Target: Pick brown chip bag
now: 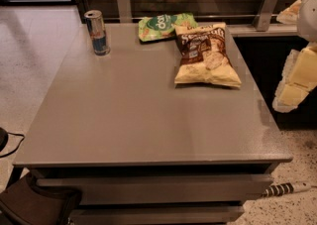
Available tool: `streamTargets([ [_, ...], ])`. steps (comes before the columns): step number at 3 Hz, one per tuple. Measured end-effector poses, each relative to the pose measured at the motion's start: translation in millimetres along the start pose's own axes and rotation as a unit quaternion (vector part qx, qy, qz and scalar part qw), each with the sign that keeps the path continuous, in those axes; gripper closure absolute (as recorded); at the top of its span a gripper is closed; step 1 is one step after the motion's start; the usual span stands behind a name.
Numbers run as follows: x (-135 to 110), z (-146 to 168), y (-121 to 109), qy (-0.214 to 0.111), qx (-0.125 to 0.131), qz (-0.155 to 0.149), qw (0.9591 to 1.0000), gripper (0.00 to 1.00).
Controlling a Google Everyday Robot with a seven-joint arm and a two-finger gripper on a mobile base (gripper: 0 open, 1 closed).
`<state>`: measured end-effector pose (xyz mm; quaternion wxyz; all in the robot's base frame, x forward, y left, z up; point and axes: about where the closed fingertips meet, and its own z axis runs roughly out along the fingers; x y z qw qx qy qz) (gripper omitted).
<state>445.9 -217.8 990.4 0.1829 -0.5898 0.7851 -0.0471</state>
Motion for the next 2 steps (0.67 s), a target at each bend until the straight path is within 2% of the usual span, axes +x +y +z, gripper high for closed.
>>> streamTargets([
  [1, 3, 20, -46, 0.003, 0.007, 0.074, 0.9973, 0.00],
  [2, -4, 39, -87, -0.020, 0.033, 0.164, 0.9857, 0.00],
])
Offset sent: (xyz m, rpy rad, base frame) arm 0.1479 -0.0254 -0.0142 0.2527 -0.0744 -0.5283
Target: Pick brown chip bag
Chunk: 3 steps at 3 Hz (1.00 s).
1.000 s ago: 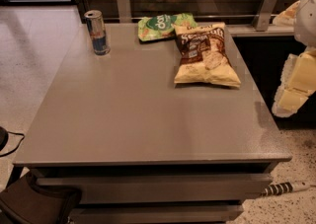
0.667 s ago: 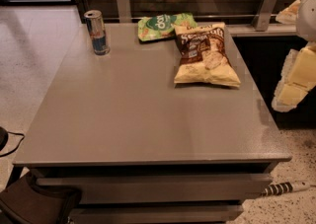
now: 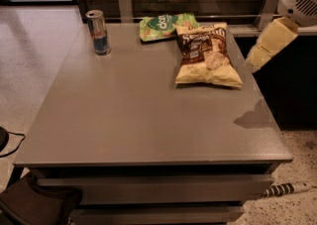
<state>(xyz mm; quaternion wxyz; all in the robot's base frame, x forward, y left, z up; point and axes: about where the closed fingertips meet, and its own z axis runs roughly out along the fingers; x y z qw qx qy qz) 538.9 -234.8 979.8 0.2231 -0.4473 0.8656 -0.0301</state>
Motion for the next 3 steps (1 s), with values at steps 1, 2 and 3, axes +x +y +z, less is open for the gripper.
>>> streamTargets([
  [1, -13, 18, -8, -0.036, 0.004, 0.081, 0.9961, 0.00],
  [2, -35, 52, -11, -0.089, 0.003, 0.163, 0.9826, 0.00],
  [3, -63, 74, -26, -0.140, 0.008, 0.232, 0.9626, 0.00],
])
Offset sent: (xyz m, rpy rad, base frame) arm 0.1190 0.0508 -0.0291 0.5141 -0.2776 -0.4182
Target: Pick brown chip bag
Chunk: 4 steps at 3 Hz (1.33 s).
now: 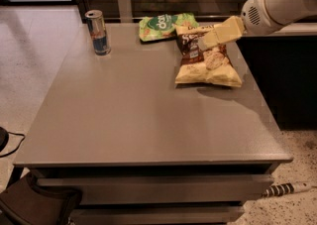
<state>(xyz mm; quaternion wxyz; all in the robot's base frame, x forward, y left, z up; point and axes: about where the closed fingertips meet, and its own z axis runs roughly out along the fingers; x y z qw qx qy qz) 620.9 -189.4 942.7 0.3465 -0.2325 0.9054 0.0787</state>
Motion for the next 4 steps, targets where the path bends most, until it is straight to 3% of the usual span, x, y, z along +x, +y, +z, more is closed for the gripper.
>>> streamTargets([
  [1, -9, 1, -2, -0.017, 0.005, 0.018, 0.9997, 0.00],
  [2, -9, 1, -2, -0.017, 0.005, 0.018, 0.9997, 0.00],
  [3, -13, 23, 4, 0.016, 0.016, 0.021, 0.9995, 0.00],
  [4, -16, 79, 0, 0.063, 0.009, 0.037, 0.9973, 0.00],
])
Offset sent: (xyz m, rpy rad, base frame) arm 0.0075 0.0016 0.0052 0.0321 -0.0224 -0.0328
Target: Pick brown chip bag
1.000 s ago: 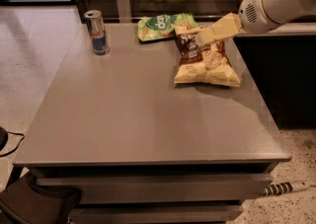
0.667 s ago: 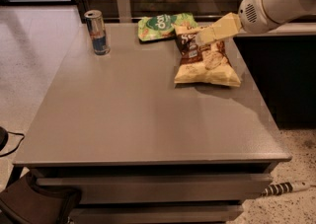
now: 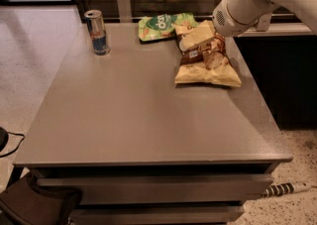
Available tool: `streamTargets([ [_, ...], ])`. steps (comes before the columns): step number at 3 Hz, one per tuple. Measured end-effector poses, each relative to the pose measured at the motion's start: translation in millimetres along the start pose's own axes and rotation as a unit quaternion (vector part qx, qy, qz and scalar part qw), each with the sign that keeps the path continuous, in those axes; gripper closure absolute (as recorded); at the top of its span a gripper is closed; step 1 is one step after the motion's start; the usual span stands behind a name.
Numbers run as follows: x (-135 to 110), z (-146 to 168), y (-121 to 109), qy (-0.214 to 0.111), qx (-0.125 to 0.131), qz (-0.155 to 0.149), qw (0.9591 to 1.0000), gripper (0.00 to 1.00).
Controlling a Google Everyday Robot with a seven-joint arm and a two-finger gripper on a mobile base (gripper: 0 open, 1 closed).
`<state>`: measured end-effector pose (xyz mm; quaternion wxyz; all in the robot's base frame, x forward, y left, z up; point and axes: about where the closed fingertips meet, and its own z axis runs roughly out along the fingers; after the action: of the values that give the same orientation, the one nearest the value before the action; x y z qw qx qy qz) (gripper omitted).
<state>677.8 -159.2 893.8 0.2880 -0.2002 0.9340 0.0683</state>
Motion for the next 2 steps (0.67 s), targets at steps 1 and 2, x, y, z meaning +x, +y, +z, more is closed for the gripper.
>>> streamTargets([
  [1, -2, 52, -10, 0.051, 0.016, 0.016, 0.9984, 0.00],
  [2, 2, 80, -18, 0.085, 0.028, 0.022, 0.9957, 0.03],
])
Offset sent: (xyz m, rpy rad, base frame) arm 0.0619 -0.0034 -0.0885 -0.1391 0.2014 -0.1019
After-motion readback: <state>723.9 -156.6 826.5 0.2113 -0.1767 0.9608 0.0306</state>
